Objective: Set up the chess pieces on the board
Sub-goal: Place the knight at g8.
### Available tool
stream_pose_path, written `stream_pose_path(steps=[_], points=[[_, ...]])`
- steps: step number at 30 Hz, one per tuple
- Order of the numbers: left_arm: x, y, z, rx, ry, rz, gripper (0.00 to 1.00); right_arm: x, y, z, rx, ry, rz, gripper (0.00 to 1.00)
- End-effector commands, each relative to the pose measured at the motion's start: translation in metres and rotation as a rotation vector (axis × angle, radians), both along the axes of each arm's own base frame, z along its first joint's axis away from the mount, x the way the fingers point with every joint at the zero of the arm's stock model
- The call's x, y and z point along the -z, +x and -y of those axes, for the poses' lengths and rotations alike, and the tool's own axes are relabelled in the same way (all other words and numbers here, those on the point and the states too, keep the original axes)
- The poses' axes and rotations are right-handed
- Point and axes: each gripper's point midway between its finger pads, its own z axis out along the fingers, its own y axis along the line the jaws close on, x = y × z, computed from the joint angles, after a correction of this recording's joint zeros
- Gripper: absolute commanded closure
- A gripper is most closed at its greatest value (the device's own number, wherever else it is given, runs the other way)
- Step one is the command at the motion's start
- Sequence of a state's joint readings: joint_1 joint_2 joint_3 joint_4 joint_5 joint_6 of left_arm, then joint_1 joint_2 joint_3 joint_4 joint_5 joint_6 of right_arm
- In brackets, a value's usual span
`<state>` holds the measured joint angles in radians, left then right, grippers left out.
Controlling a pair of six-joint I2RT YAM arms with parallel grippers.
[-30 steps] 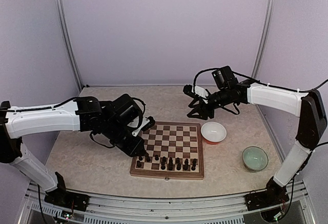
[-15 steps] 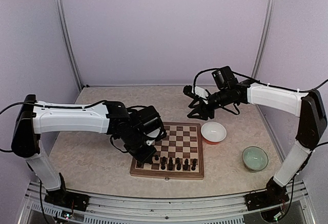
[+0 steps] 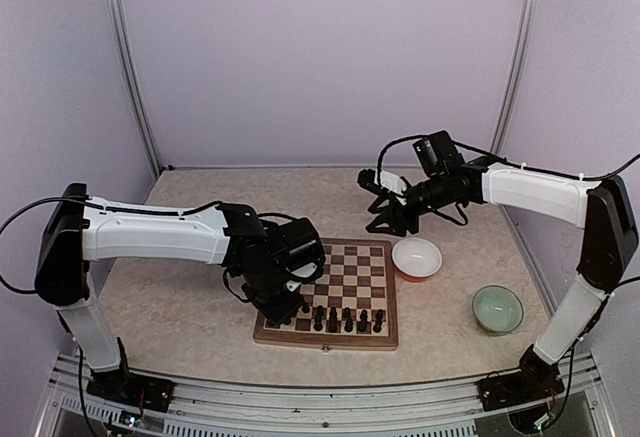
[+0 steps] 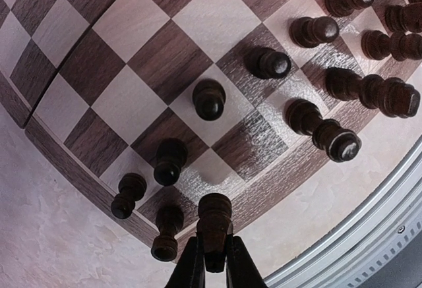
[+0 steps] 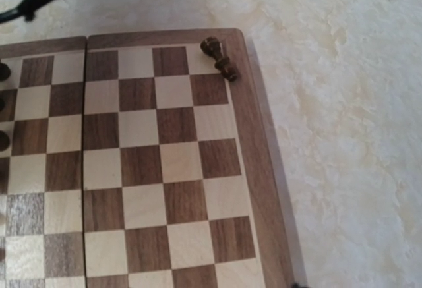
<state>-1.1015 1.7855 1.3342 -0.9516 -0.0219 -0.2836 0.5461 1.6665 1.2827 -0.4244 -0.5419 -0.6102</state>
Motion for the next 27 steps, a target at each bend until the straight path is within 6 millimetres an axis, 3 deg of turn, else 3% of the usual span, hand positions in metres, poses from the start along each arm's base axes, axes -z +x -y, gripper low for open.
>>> stream_pose_path(steps=[1,27], points=[[0.0010,0.0033,0.0045,0.016,0.018,0.016,0.87,0.0095,-0.0056,0.0006,-0.013,-0.016,-0.029,0.49],[0.0064,0.0054,0.0086,0.016,0.033,0.014,0.82,0.0133,-0.0057,0.0009,-0.014,-0.024,-0.036,0.49]])
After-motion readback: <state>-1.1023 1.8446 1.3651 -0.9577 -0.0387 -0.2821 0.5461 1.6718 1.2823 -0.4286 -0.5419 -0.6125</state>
